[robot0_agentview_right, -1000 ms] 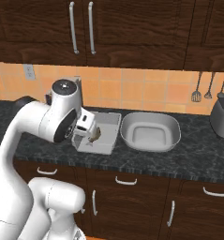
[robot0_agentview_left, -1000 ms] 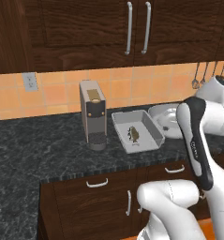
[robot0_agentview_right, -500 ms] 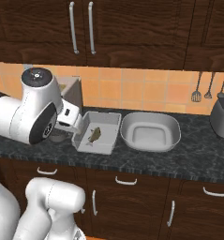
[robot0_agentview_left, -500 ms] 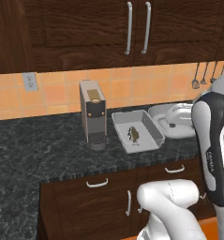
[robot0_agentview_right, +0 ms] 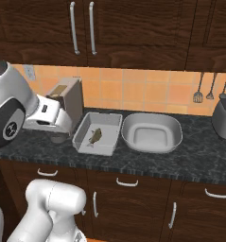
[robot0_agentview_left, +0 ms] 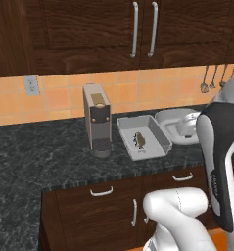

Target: Place one potato and one fish in each tupperware on the nearby counter, to pack two identical lunches.

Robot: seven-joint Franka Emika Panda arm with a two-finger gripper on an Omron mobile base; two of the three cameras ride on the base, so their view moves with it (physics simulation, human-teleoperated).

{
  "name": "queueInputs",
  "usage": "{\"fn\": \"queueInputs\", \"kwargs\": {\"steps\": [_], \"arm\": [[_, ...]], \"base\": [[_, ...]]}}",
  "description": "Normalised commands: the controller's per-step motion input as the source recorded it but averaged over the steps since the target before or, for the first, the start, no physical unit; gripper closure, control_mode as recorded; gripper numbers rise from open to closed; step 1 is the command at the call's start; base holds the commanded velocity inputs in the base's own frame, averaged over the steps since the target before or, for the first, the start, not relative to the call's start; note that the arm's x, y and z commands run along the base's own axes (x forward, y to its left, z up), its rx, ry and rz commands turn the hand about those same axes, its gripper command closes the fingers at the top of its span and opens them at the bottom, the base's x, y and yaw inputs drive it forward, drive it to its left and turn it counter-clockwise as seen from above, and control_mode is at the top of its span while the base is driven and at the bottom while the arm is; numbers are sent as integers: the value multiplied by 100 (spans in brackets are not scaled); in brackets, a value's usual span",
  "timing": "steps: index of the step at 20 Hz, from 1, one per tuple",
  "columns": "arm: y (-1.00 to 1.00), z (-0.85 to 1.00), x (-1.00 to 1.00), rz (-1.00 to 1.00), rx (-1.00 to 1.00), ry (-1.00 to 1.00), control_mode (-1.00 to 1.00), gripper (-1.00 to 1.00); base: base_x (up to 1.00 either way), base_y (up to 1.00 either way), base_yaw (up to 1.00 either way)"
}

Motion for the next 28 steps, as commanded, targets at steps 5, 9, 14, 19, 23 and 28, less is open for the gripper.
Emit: {"fn": "queueInputs", "kwargs": {"steps": [5, 9, 14, 19, 23, 28], "arm": [[10, 36, -20, 1, -3, 0, -100, -100], [1, 0, -5, 0, 0, 0, 100, -100], [0, 0, 0, 0, 0, 0, 100, -100], [0, 0, 0, 0, 0, 0, 100, -100], [0, 0, 0, 0, 0, 0, 100, -100], [0, 0, 0, 0, 0, 0, 100, -100]], "base": [[0, 0, 0], [-4, 0, -1], [-72, -12, 0], [-47, -39, 0], [11, -98, 0], [0, -100, 1]]}}
